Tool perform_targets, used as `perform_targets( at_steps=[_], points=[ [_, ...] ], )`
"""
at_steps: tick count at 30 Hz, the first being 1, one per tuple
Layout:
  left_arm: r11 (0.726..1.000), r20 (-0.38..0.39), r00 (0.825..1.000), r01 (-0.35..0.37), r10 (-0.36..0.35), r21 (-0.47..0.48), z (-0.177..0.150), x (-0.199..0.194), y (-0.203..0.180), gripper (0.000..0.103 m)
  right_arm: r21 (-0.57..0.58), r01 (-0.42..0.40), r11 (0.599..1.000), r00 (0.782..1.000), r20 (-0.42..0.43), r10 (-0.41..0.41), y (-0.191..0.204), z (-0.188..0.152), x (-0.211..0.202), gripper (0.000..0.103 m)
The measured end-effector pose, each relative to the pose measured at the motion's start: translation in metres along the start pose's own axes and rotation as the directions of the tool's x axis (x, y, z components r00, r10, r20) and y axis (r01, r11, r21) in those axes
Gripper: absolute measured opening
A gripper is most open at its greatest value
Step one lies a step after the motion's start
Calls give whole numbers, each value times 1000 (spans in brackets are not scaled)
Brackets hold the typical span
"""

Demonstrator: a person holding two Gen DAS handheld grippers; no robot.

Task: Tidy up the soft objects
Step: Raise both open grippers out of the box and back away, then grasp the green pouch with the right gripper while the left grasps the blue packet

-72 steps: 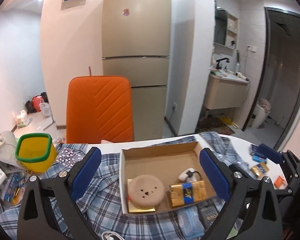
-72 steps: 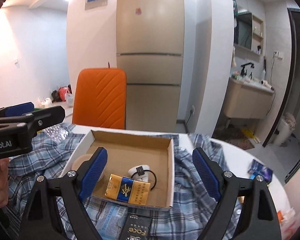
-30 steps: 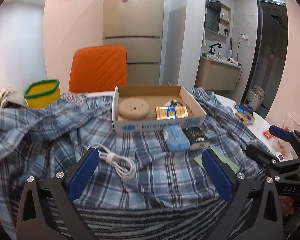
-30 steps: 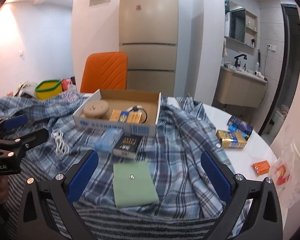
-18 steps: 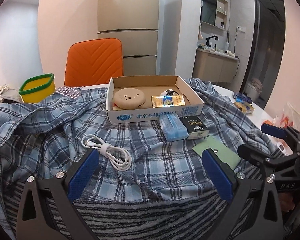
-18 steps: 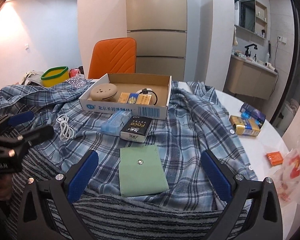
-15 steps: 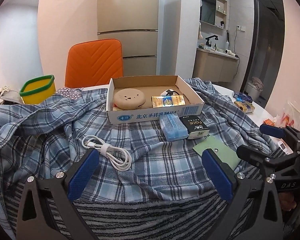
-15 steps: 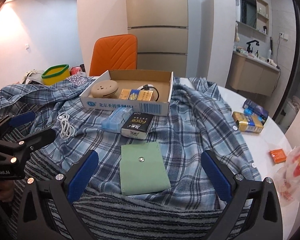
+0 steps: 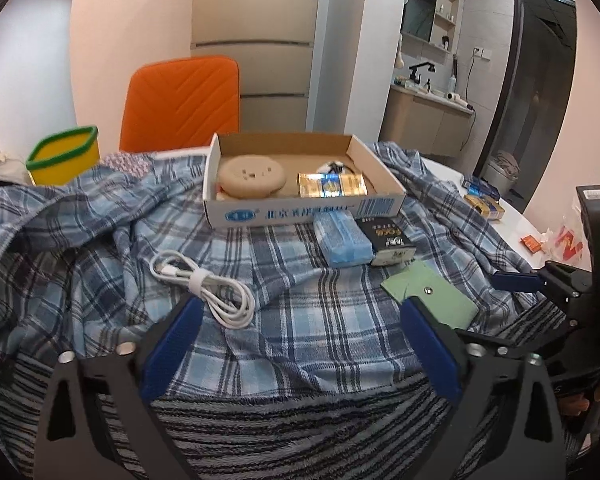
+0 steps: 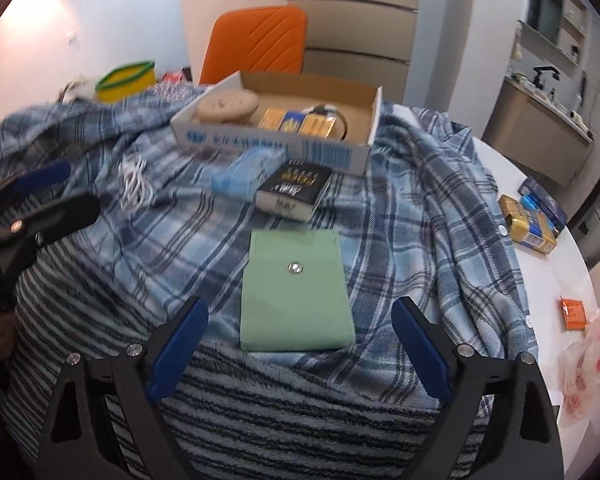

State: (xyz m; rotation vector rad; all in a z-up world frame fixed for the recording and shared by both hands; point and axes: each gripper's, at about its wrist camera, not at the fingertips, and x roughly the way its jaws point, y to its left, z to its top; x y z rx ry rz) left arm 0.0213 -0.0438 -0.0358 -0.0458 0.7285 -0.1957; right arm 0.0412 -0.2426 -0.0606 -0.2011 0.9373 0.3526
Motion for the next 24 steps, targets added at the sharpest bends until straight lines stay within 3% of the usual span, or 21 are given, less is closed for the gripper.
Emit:
perform_targets(
  at_steps=[12, 19, 24],
  points=[
    [1000, -50, 999, 13, -13, 5, -1, 9, -1, 91, 30, -3, 1000, 996, -91, 6, -4, 4, 25, 82],
    [1000, -50, 999, 17, -16, 12, -2, 9, -2, 91, 47, -22, 999, 994, -109, 27, -6, 2, 30, 81],
    [1000, -52, 998, 17, -16, 14, -2, 9, -3, 91, 34, -21, 999, 994, -110, 24, -3, 1, 31, 72]
  ],
)
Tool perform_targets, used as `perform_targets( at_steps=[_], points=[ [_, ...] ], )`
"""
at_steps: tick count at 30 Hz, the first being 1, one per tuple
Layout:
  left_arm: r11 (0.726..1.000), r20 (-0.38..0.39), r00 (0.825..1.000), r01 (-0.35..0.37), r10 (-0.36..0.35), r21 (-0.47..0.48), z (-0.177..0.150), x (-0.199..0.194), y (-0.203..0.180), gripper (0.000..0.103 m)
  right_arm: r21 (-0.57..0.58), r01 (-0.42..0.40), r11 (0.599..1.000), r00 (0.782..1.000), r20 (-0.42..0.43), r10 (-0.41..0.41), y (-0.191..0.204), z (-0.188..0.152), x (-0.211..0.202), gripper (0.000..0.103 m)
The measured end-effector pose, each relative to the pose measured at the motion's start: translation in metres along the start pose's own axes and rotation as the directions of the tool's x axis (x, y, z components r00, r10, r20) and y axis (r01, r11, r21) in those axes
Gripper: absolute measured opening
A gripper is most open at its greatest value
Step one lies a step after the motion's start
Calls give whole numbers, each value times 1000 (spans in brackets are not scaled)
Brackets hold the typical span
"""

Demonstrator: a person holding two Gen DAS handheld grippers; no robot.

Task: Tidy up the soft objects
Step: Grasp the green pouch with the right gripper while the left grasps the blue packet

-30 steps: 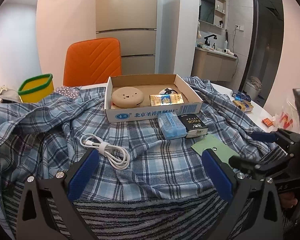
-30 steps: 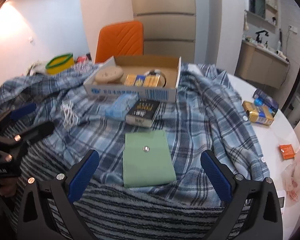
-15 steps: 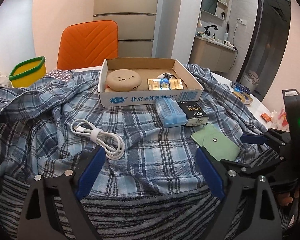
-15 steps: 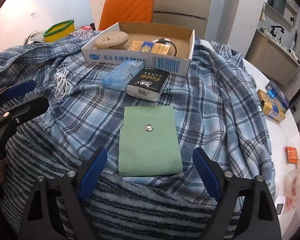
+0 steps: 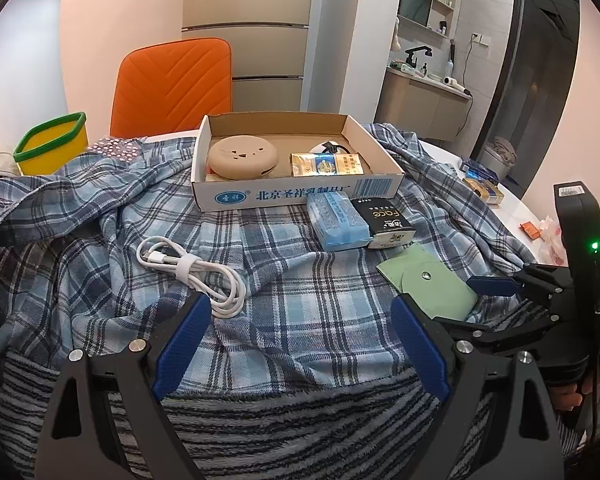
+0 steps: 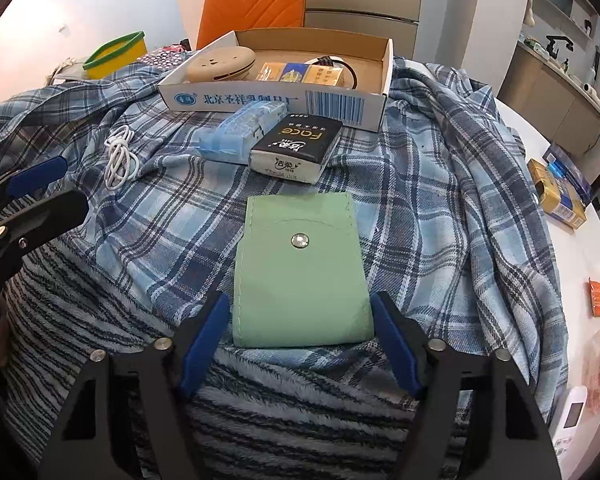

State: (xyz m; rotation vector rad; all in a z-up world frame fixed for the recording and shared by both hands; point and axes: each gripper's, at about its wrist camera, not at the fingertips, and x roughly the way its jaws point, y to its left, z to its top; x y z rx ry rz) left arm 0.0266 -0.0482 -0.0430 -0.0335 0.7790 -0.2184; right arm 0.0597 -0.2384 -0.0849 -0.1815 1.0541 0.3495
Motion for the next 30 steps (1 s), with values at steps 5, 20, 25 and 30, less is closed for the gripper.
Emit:
perform_targets(
  at_steps=[5, 20, 25, 30],
  points=[
    [1000, 6, 1000, -7, 7, 4, 0, -2, -1, 90, -9, 19, 1000, 1000, 16, -19, 2, -1, -3, 72],
    [996, 44, 998, -41, 37, 82, 29, -16, -13, 83, 100, 86, 991, 955, 276, -111, 4, 1, -68, 71],
    [998, 58, 998, -30, 27, 61, 54, -10, -22, 83, 146, 127, 981, 915, 365, -173, 3, 19, -84, 71],
    [1000, 26, 1000, -16, 17, -8, 77, 16, -24, 82, 212, 228, 950, 841, 448, -302, 4, 34, -101, 71]
  ],
)
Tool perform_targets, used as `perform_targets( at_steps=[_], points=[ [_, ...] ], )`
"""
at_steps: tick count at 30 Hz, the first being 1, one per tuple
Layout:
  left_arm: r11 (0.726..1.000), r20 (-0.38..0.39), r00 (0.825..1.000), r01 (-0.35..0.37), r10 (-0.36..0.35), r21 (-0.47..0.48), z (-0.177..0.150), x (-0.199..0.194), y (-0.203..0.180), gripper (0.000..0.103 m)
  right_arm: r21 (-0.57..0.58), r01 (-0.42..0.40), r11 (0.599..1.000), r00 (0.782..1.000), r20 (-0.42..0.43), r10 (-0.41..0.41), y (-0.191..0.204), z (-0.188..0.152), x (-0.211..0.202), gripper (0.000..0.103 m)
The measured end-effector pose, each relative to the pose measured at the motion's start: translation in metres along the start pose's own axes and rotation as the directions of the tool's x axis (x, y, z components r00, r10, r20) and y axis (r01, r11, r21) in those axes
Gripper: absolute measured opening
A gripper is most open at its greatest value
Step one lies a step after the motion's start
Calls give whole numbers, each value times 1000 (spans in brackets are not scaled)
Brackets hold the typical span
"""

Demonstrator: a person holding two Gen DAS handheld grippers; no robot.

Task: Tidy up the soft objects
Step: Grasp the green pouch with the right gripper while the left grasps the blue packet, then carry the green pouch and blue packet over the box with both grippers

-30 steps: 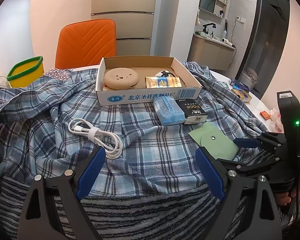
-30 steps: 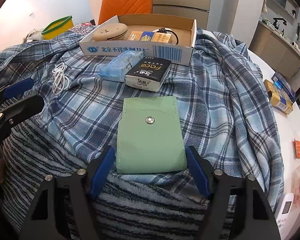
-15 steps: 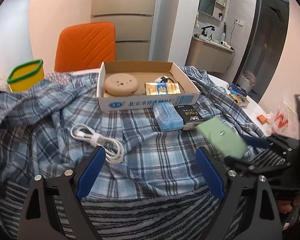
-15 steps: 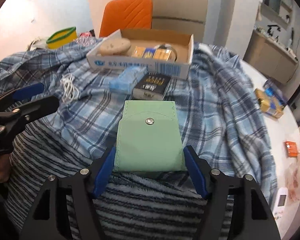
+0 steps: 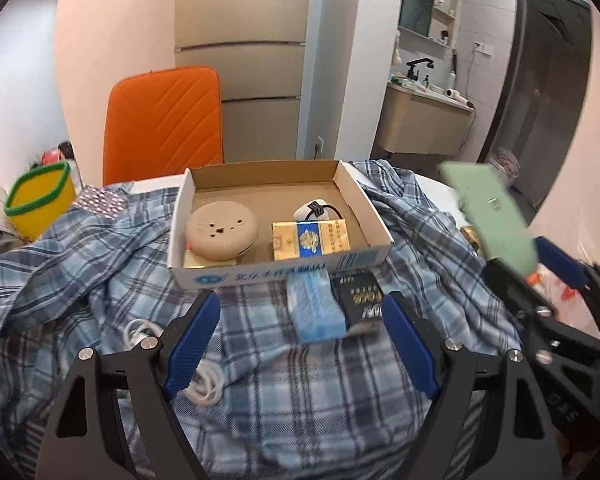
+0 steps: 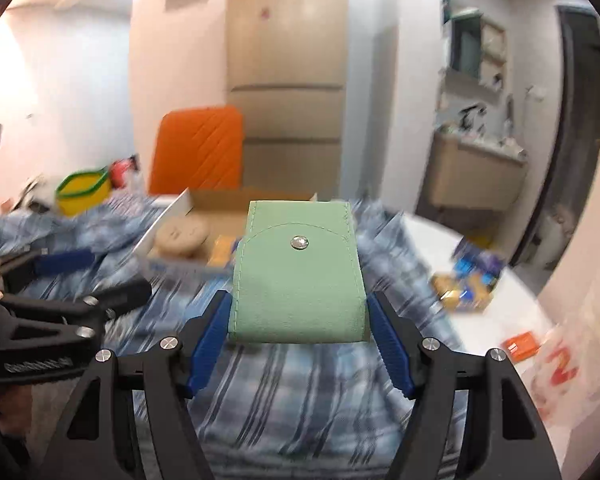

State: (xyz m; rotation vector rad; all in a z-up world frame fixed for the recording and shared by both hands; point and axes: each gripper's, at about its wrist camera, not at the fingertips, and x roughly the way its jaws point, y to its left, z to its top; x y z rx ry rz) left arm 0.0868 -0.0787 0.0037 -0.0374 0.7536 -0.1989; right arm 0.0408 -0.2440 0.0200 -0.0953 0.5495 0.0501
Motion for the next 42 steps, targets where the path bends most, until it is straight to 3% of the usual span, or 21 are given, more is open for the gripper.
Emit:
perform_targets(
  at_steps=[3, 8, 21, 29, 30, 31, 32, 37, 42],
  points=[
    [1000, -30, 999, -14, 13, -28, 4, 21, 1, 78, 27, 63, 998, 997, 48, -64, -4, 7, 2, 71],
    [998, -134, 991, -22, 13, -60, -3, 60, 4, 56, 29, 95, 995, 993, 69, -96, 1, -3, 15, 71],
    [995, -231, 971, 33, -55, -94, -19, 93, 3, 55, 15, 67, 998, 997, 26, -67, 1, -18, 27, 71],
    [999, -252, 967, 14, -25, -46, -22, 96, -4, 55, -7, 57, 998, 998, 7, -57, 5, -20, 30, 71],
    [999, -258, 966, 5, -16, -42, -23, 98, -5, 54, -6, 57, 998, 998, 7, -56, 5, -20, 30, 71],
    [999, -270, 963, -9, -1, -35, -24, 101, -7, 43, -5, 57, 998, 998, 6, -57, 5, -20, 30, 71],
    [999, -288, 958, -13, 4, -31, -25, 105, -8, 40, -6, 56, 998, 998, 6, -56, 5, -20, 30, 71],
    [1000, -260, 965, 3, -6, -14, -26, 96, -8, 39, 0, 54, 999, 999, 4, -54, 3, -20, 30, 71],
    [1000, -160, 987, 28, -28, -3, -24, 70, -7, 39, 8, 49, 999, 999, 18, -49, 1, -21, 27, 71]
  ],
)
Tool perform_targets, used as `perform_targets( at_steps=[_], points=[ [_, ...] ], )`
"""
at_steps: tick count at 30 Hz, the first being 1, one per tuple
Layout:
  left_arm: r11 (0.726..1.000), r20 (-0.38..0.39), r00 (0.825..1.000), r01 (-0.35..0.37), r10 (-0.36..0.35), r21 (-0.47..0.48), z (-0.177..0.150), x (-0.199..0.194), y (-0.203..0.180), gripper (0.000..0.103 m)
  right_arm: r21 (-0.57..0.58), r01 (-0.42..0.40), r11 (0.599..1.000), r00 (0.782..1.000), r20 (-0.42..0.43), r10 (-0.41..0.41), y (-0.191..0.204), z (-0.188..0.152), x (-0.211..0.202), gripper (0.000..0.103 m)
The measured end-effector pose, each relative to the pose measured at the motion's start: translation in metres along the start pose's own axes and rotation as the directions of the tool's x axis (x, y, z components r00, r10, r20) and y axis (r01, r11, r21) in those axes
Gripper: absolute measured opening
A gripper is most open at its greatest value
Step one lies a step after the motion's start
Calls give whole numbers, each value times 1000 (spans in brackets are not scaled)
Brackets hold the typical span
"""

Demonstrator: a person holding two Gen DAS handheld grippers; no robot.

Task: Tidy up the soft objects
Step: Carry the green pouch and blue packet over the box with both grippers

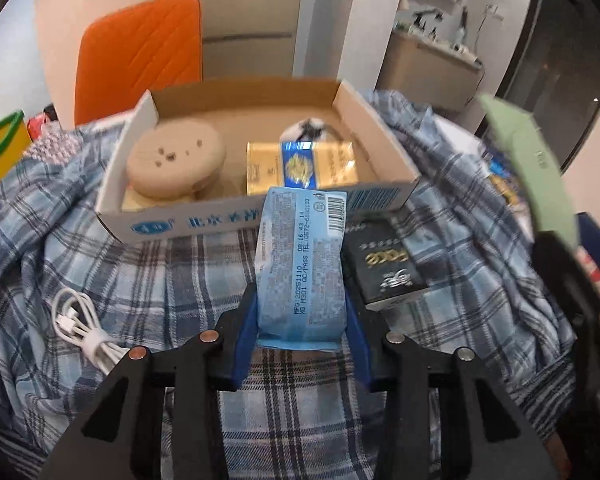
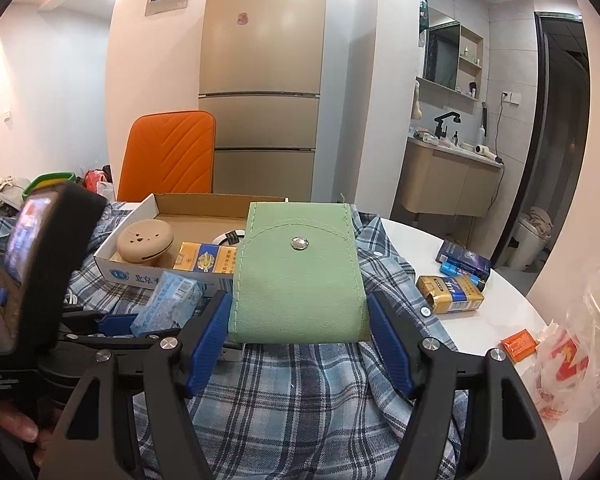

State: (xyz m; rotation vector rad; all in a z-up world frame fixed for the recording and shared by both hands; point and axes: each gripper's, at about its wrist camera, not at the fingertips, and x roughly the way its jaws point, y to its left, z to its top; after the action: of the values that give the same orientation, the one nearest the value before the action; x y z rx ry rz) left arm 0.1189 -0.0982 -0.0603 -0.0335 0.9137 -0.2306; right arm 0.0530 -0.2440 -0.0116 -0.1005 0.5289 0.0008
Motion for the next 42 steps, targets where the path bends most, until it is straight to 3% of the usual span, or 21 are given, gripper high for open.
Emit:
perform_targets(
  at_steps=[3, 7, 14, 17, 23, 27, 35, 39, 42],
  points=[
    [1000, 115, 993, 3, -3, 2, -4, -22, 1, 39, 2, -6, 1000, 1000, 15, 6, -1, -1, -3, 71],
    [1000, 244, 970, -3, -1, 14, -10, -46, 3, 39, -6, -13, 1000, 999, 47, 14, 1, -1, -9, 71],
    [1000, 280, 960, -20, 12, 23, -10, -55, 2, 39, -24, -18, 1000, 996, 88, 20, 6, -1, -16, 71],
    [1000, 268, 963, 12, -14, 9, -13, -61, 2, 39, -24, -16, 1000, 996, 89, 18, 7, -1, -17, 71],
    [1000, 316, 949, -10, 11, -5, -14, -84, 9, 39, -45, -16, 999, 995, 100, 20, 11, 1, -22, 71],
    [999, 382, 923, -53, 48, 1, -10, -99, 11, 39, -27, 0, 1000, 989, 149, 4, 11, 7, -33, 71],
    [997, 483, 872, -82, 71, 2, 17, -126, 15, 39, -34, -46, 998, 974, 221, 52, 15, 40, -51, 71],
    [993, 562, 821, -118, 104, -10, 34, -140, 21, 39, -41, -54, 998, 960, 271, 63, 19, 63, -55, 71],
    [993, 586, 803, -110, 107, -31, 50, -147, 29, 39, -39, -59, 998, 950, 306, 68, 22, 83, -53, 71]
  ],
)
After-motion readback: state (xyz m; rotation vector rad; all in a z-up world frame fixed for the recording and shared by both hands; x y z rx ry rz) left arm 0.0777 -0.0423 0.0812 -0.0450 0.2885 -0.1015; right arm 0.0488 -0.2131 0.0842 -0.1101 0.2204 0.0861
